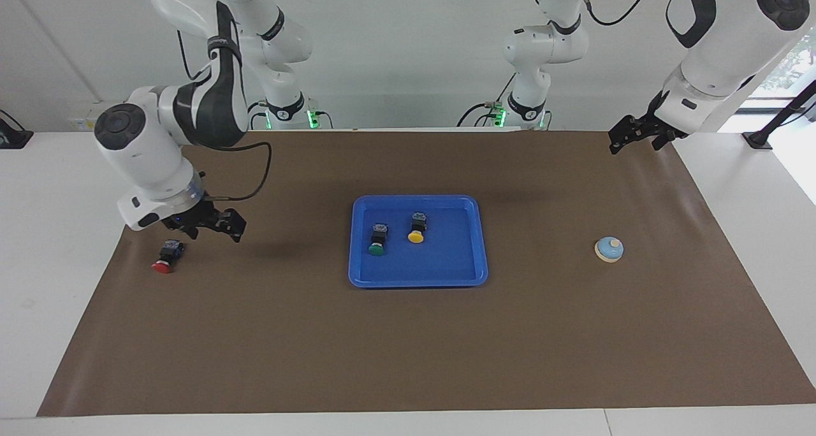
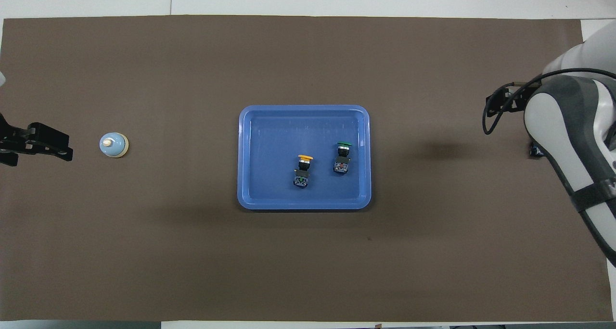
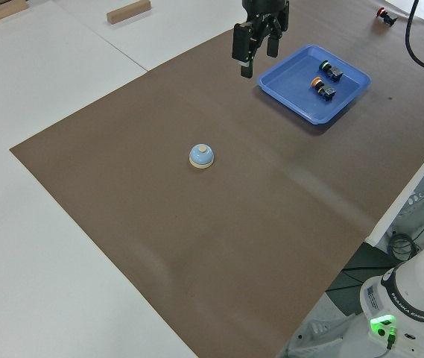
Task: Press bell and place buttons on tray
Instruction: 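Move the right gripper back and grasp the red-capped button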
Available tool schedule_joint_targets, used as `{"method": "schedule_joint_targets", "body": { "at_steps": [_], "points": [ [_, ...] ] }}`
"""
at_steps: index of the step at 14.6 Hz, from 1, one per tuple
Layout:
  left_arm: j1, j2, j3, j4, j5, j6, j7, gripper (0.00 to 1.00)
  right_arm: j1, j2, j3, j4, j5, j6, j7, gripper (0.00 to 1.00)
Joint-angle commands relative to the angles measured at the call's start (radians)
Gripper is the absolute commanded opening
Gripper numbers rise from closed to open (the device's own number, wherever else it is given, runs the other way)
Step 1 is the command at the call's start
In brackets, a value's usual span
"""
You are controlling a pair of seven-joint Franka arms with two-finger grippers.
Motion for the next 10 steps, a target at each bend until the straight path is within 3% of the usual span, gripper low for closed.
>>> {"method": "schedule_joint_targets", "body": {
  "at_steps": [1, 5, 10],
  "points": [
    [0.001, -0.011, 0.000, 0.001, -0.006, -0.013, -0.012, 1.00, -0.077, -0.041, 0.017, -0.123, -0.049, 0.106, -0.065, 1.00],
    [0.001, -0.011, 0.000, 0.001, -0.006, -0.013, -0.012, 1.00, -0.204, -0.034, 0.017, -0.278, -0.055, 0.319, -0.137, 1.00],
    [0.001, -0.011, 0.000, 0.001, -0.006, -0.013, -0.012, 1.00, -0.249, 0.041, 0.017, -0.288, -0.055, 0.431, -0.177, 1.00]
  ]
}}
